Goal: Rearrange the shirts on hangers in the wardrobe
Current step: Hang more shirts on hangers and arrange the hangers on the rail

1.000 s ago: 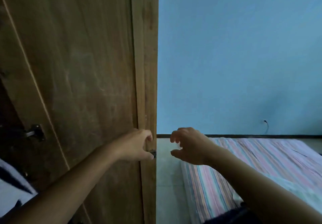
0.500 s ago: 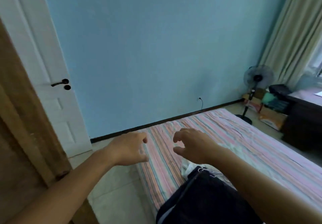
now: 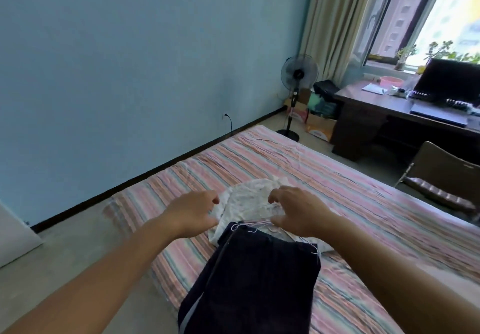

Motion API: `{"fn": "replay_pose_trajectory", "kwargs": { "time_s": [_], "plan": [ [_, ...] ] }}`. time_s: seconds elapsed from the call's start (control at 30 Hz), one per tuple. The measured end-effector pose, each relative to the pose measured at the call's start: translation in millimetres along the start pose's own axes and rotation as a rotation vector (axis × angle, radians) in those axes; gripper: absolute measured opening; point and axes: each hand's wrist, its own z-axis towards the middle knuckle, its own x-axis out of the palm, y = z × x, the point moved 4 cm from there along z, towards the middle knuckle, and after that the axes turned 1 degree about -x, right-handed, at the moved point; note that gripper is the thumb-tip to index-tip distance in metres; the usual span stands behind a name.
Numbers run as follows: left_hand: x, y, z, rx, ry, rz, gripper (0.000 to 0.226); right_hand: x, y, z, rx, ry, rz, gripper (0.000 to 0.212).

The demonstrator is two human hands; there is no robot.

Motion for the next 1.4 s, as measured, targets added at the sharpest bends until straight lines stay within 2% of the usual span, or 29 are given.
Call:
{"fn": "replay_pose_trajectory", "kwargs": {
  "time_s": [0.1,0.5,0.67,0.83,0.93,1.23,1.4],
  "plan": [
    [22,-17,36,0.033,-0.026,-0.008,0.039,11,-37,-2,0.081,0.007,0.020,0.042],
    [124,-35,157,0.022,0.107,-0.045,0.037,82,-158,13,0.298,0.055,0.077,0.036],
    [170,-21,203,-0.024,0.170,-0.062,0.031,129,-207,39,0.345,0.079,0.096,0.035],
    [218,1,248,-0.069,0.145,-0.202,0.046,182,-252,61,0.414,0.113,0.151,0.036],
    [250,16,270,-0.111,0.159,-0.216,0.046,214,-274,72,0.451,0.132,0.182,0.035],
    [350,48,321,-0.114,0.266,-0.110,0.049,309,-326,114,0.491,0.206,0.207,0.020],
    [395,59,352,-0.133,0.274,-0.071,0.051,368,-354,135,0.528,0.235,0.221,0.028]
  ]
}}
